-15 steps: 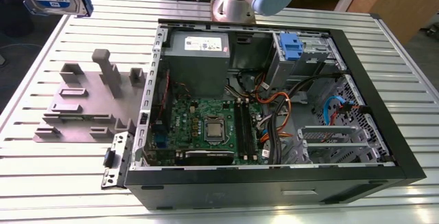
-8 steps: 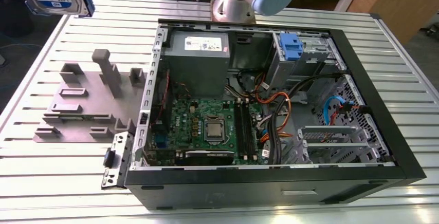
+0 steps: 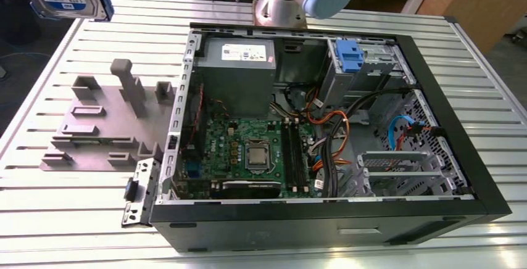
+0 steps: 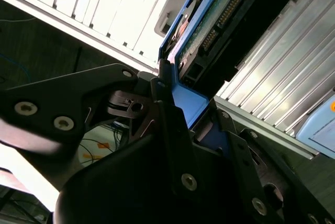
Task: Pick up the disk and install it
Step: 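Pick up the disk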
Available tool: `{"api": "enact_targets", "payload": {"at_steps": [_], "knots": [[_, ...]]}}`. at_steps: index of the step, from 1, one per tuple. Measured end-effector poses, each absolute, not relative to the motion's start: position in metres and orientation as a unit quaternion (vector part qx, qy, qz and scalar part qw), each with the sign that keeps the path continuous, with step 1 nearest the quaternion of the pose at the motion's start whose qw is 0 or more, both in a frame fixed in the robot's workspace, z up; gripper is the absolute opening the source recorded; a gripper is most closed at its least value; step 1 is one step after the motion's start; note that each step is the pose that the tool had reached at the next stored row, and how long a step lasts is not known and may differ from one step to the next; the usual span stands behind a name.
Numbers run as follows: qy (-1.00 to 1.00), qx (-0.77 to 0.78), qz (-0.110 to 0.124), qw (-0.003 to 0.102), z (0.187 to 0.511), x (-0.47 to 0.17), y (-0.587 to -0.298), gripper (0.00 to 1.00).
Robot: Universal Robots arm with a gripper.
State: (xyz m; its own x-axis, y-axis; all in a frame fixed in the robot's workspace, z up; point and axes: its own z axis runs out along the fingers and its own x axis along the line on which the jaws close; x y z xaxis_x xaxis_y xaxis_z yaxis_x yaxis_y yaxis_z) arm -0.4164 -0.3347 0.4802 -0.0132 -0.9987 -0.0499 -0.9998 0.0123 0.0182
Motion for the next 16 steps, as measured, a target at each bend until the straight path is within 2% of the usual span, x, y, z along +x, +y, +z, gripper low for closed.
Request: {"api": "enact_targets", "payload": {"at_steps": [16], "knots": [[0.711, -0.702, 0.024, 0.011, 0.48, -0.416, -0.346, 0.36]]}}
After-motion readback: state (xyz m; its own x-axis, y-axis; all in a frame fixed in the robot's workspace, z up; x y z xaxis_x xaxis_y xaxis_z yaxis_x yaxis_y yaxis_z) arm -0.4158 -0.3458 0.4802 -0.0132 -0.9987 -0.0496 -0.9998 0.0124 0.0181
